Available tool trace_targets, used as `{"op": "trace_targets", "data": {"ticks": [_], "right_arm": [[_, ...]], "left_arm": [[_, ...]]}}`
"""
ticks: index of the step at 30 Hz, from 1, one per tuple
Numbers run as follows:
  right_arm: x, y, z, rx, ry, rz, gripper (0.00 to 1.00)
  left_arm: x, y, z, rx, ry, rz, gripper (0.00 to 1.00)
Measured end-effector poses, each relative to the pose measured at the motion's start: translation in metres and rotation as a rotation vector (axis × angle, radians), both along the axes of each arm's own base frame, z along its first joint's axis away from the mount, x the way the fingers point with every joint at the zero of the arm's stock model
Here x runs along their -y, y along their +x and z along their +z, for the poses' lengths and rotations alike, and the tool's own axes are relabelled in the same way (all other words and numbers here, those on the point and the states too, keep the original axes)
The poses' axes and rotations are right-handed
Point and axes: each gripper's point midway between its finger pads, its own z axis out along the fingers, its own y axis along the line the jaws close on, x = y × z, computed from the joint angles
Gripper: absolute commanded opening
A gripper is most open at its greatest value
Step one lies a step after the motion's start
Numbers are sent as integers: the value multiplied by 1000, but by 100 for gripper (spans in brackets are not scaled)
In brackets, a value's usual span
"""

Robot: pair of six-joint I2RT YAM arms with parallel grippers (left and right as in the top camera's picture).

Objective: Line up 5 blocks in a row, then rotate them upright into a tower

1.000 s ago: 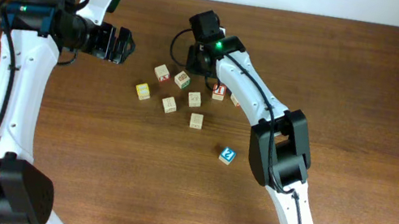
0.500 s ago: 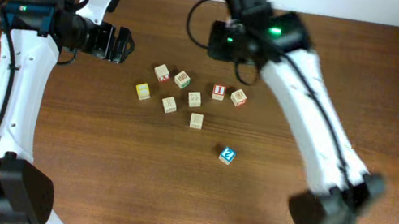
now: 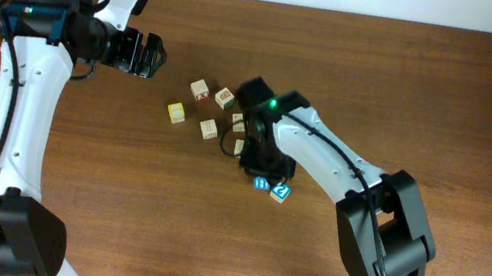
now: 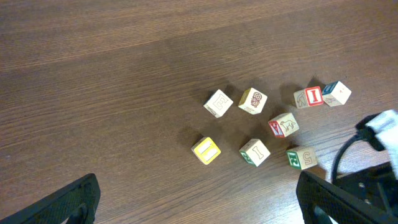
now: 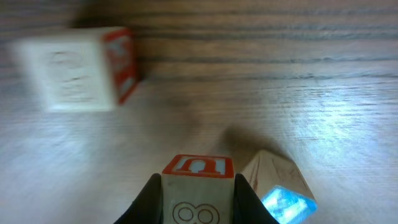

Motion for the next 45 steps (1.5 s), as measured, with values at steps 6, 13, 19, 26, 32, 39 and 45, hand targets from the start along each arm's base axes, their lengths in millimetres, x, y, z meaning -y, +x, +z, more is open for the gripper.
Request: {"op": "trace_targets", "data": {"ticks": [6,13,19,26,32,39,45], "right_arm": [[3,-4,-8,-6,-12,-55,31],[3,-7,-8,-30,5,-66,40],[5,-8,-6,-88,81,-52,47],[-39,97,79,302,276,144,66],[-61,163,116,651,285,353,67],[-80,178,32,637,242,691,71],[-93,171,10,599,317,721,65]], "left_arm": [[0,0,0,0,0,0,99],[0,0,0,0,0,0,99],[0,0,0,0,0,0,99],[0,0,0,0,0,0,99],[0,0,0,0,0,0,99],[0,0,0,-1,0,0,99],[0,0,0,0,0,0,99]]}}
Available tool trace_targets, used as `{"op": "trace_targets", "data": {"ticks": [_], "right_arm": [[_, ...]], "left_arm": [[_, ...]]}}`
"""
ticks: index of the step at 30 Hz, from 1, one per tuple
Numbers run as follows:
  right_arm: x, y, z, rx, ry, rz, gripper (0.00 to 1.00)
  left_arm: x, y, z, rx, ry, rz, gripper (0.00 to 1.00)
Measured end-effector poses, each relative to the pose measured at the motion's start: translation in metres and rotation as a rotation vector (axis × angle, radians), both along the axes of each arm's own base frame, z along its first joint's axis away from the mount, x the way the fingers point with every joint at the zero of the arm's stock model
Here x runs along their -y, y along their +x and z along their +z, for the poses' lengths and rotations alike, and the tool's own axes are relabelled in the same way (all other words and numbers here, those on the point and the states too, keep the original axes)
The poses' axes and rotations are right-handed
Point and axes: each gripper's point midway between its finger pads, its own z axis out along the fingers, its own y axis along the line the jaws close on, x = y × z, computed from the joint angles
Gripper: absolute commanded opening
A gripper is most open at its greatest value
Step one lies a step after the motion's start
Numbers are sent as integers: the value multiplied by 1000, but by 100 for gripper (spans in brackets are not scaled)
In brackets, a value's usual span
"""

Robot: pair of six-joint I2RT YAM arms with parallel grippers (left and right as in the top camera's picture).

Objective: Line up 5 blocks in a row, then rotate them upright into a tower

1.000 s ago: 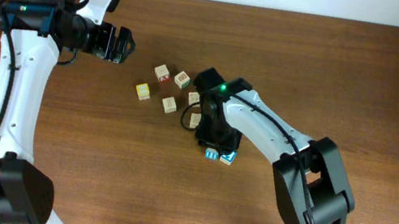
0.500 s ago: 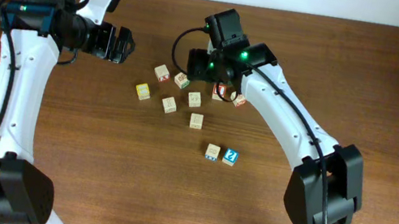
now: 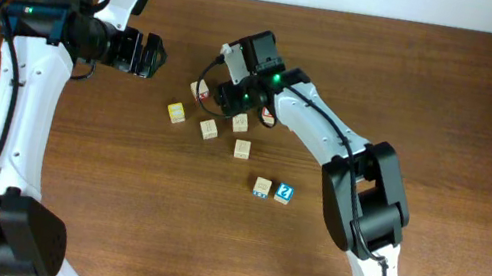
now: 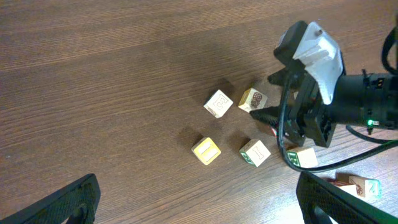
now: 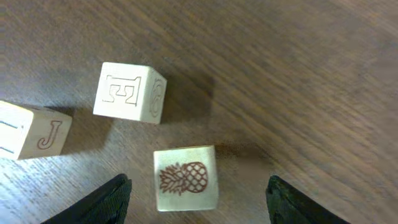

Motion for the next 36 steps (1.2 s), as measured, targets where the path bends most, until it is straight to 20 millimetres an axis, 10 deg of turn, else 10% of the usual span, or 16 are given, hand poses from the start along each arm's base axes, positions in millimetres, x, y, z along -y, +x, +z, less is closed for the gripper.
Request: {"op": "trace_targets", "data": {"ticks": [17,25,29,36], "right_arm": [[0,-8,-9,-120,16,-81,22],[35,-70,137,-302,28,-283,20],[62,-124,105,-556,-101,-439,19],[52,-184,21,-723,-233,-522,20]], "left_arm": [[0,0,0,0,0,0,99],[0,-1,0,-3,0,0,99],[0,0,0,-2,0,0,99],[0,0,0,0,0,0,99]]}}
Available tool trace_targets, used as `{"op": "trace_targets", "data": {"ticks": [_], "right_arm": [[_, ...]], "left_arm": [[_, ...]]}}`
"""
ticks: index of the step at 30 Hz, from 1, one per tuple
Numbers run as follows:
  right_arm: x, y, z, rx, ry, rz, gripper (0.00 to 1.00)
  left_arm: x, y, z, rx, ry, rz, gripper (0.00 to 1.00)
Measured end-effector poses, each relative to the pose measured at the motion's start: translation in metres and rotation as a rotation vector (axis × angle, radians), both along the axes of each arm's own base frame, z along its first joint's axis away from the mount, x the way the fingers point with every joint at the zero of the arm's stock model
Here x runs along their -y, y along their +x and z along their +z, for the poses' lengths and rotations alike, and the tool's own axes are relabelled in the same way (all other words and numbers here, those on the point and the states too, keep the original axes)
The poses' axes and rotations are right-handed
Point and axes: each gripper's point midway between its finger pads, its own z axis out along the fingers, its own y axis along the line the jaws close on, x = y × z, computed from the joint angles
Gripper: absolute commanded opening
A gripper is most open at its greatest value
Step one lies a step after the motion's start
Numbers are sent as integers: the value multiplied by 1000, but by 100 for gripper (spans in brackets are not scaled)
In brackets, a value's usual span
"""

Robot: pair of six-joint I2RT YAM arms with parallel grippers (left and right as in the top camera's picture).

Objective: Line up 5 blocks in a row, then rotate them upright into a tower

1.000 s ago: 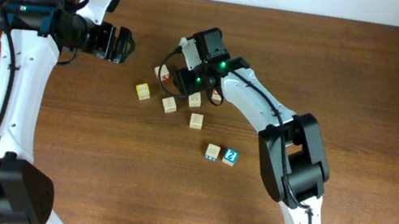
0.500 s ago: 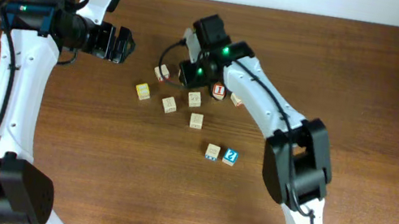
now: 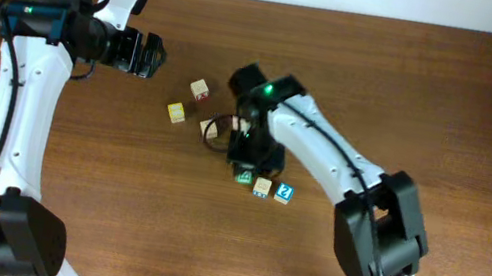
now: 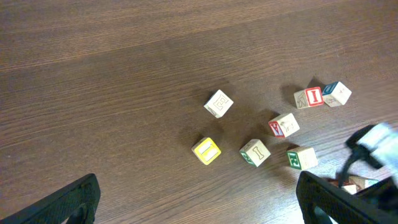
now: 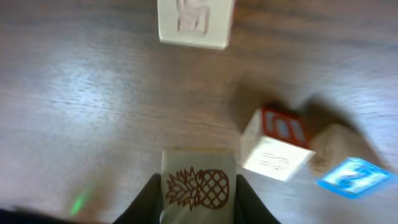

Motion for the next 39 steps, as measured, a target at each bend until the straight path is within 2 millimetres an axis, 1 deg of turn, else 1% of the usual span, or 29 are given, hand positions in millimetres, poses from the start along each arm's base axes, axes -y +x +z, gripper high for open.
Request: {"op": "trace_targets", "data": {"ticks": [1,3,5,7,8,10,13,15,19,21,22,23,24,25,26,28,29,30,32,33,35,37,39], "right_arm": [[-3,-4,-6,-3,-1,-2,19],[-11,-4,-17,24,3,-20,19],[-8,0,-28,61,-39,-65,20],[0,3,-37,86,-86,-107,19],[2,5,-38,95,-99,-120,20],[3,6,-38,100,-107,-137,36],[6,7,-39,106,-121,-151,39],[6,6,-40,105,-125,-151,43],[9,3,-39,93,-132,-130,44],[8,3,-32,89,-134,-103,52],[2,10,-19,111,-111,-72,60],[-5,18,-7,136,-88,-55,65],[-14,30,7,179,-54,-38,66],[-19,36,12,207,-32,-27,66],[-40,64,37,323,57,-6,66],[-57,85,47,427,125,37,66],[-66,96,53,494,161,91,66],[-71,102,54,526,176,121,66],[-76,109,47,553,181,164,66],[-78,111,34,549,173,187,66],[-82,117,16,549,170,201,66],[-86,122,1,553,170,213,66],[-86,122,-4,549,165,223,66]], "left_arm": [[0,0,0,0,0,0,99],[0,0,0,0,0,0,99],[0,0,0,-1,0,0,99],[0,0,0,0,0,0,99],[0,0,0,0,0,0,99],[0,0,0,0,0,0,99],[0,0,0,0,0,0,99],[0,0,0,0,0,0,99],[0,0,0,0,0,0,99],[0,0,0,0,0,0,99],[0,0,0,0,0,0,99],[0,0,0,0,0,0,99],[0,0,0,0,0,0,99],[0,0,0,0,0,0,99],[0,0,0,0,0,0,99],[0,0,0,2,0,0,99],[0,0,0,0,0,0,99],[0,0,0,0,0,0,99],[0,0,0,0,0,0,99],[0,0,0,0,0,0,99],[0,0,0,0,0,0,99],[0,0,0,0,0,0,99],[0,0,0,0,0,0,99]]}}
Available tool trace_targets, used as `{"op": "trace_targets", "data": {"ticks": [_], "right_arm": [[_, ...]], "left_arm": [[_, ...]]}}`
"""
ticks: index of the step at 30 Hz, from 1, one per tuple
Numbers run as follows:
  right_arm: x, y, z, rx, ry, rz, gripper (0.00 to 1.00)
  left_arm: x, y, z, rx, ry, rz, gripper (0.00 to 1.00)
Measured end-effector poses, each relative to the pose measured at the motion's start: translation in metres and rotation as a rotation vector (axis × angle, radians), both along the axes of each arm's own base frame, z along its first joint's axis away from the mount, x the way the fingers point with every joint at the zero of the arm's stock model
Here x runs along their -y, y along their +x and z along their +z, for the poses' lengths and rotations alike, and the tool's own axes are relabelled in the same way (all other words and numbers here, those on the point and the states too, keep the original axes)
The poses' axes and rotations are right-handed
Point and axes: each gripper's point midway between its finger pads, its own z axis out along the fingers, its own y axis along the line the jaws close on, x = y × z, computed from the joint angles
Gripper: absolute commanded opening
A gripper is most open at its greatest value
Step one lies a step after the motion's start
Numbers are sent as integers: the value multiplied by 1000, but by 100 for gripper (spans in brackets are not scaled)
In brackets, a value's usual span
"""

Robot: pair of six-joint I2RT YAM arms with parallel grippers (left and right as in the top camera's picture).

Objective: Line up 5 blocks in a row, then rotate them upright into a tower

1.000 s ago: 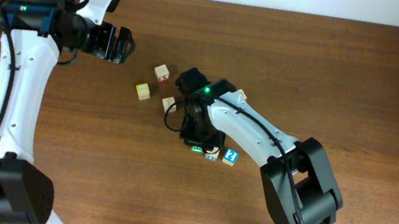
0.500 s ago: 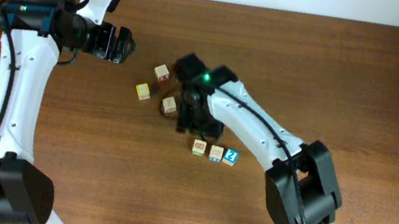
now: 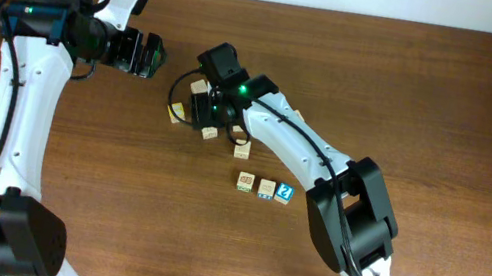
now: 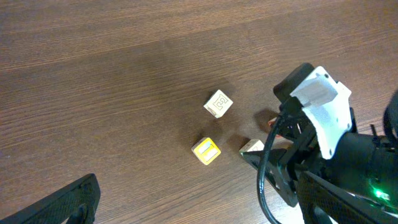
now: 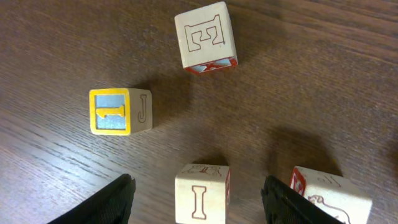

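Observation:
Small wooden letter blocks lie on the brown table [image 3: 453, 114]. Three stand in a row: a pineapple block [image 3: 246, 181], a tan one [image 3: 265, 188] and a blue one [image 3: 284, 194]. My right gripper [image 5: 198, 190] is open over the loose cluster, with the "I" block [image 5: 201, 194] between its fingers, untouched. Near it lie an "E" block [image 5: 205, 35], a yellow "J" block [image 5: 119, 112] and a red-edged block [image 5: 329, 200]. My left gripper [image 4: 196, 205] hangs open high over the table's back left, holding nothing.
The right arm [image 4: 323, 155] fills the lower right of the left wrist view and hides some blocks there. The left arm [image 3: 11, 117] runs along the table's left side. Bare wood lies right of and in front of the row.
My right gripper was shut on the pineapple block near the row. That block now stands at the row's left end, and the gripper is open over the "I" block in the cluster.
First my right gripper held a red-topped block beside the blue one. Then that block stood there and the gripper was open over the pineapple block. Then it held the pineapple block near the row. Now three stand in line. The left arm stayed still.

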Motion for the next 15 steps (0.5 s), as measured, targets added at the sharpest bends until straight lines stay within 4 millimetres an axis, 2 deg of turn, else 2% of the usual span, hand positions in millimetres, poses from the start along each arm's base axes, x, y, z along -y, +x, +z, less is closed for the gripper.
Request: {"op": "trace_targets", "data": {"ticks": [2,8,11,13,15], "right_arm": [[1,-1,-6,-8,-9,4,65],[5,-14,-32,-79,-51,51,46],[4,-15,-34,-68,-59,92,41],[5,-15,-34,-59,-70,117,33],[10,-22,-34,-80,-100,147,33]], "left_arm": [[0,0,0,0,0,0,99],[0,0,0,0,0,0,99],[0,0,0,0,0,0,99],[0,0,0,0,0,0,99],[0,0,0,0,0,0,99]]}}
